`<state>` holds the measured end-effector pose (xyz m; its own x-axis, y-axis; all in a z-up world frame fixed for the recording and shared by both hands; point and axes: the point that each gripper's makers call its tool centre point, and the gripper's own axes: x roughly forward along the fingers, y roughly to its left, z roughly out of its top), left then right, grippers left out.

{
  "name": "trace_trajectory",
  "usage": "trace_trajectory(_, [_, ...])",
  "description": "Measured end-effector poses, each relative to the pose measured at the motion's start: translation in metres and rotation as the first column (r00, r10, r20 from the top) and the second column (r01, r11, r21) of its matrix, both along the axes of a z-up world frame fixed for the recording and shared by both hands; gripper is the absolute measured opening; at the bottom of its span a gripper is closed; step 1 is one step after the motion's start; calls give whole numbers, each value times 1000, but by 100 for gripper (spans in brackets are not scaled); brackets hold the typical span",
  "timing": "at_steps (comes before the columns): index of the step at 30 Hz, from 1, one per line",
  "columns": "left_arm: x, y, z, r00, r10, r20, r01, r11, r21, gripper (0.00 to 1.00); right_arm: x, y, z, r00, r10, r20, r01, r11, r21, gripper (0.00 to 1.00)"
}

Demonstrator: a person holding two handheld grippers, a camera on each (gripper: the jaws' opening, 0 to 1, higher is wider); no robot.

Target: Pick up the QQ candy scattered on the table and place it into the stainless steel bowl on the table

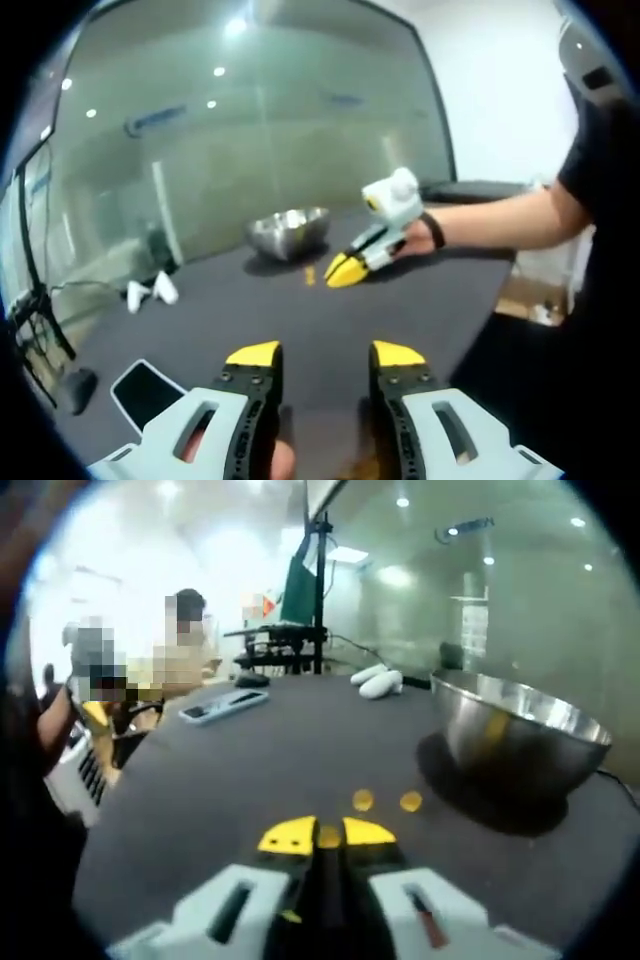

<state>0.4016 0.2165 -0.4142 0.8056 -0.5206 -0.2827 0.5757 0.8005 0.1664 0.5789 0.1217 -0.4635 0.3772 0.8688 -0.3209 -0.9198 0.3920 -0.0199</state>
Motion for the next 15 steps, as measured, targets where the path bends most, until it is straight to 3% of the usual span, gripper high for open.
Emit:
trace_trajectory(3, [0,-1,-2,1000,-5,-6,5,1000,4,36,2,-9,12,1000,-17,-3,17,1000,20,9])
trace_trajectory(7, [0,-4,-4,1000,-17,-13,17,1000,9,36,19,-26,35,996,-81,40,79,995,62,9])
trace_trajectory(11, [1,-7,-2,1000,-24,-6,24,1000,4,36,39,-41,58,983,-164,79,155,982,112,9])
trace_trajectory(15, [2,-10,0,999,-36,2,36,999,0,36,55,-55,71,965,-238,107,225,967,116,9])
